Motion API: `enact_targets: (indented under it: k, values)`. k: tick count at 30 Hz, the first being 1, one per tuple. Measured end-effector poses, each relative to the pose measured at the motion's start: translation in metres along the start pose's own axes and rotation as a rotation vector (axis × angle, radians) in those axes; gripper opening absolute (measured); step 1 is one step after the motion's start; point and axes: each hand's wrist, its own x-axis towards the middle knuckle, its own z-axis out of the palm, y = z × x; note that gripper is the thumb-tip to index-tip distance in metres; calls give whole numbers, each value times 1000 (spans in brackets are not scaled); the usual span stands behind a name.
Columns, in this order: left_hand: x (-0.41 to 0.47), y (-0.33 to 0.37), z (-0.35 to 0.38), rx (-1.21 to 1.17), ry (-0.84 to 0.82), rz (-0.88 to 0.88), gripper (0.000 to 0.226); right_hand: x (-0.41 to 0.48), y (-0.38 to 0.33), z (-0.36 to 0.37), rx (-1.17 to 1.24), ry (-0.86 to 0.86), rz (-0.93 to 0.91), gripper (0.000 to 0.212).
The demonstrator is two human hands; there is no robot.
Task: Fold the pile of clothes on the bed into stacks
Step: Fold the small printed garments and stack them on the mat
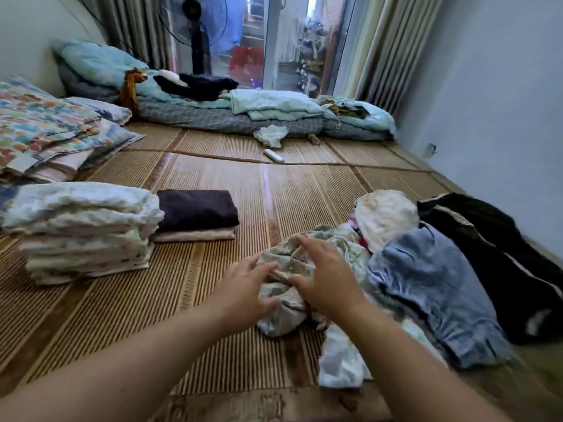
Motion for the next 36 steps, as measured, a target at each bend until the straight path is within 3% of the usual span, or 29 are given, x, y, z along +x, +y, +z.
enact_targets:
  k: [3,6,10,15,18,20,22,25,28,31,34,36]
  values:
    - [14,26,37,64,-101,20,76,-24,61,-18,-310,-65,160,83]
    - [31,40,59,58,-130,29,68,-40,107,-28,-466,-167,307,83]
    - [63,53,72,8,-179,26,62,-42,141,-26,-485,-269,338,77]
    - [103,68,68,312,-294,-122,65,-35,159,-16,-441,-337,416,80]
    - [109,73,50,358,-309,-66,37,-30,155,-17,-402,-384,462,79]
    - [106,77,31,247,-271,20,11,-24,141,-18,-315,-332,473,75]
    - [97,85,6,134,-207,117,19,-15,114,-22,-63,-263,348,69]
    - [82,101,-38,119,-118,255,27,5,64,-34,413,-169,159,43]
    - [65,111,-88,174,19,349,19,33,20,-64,450,-16,105,22]
    - [52,107,-134,186,120,346,11,59,-22,-108,460,109,12,22]
    - [34,89,-167,122,26,287,6,74,-67,-158,556,271,-50,22]
    - [20,76,-182,131,-14,271,22,80,-90,-187,664,345,-63,20]
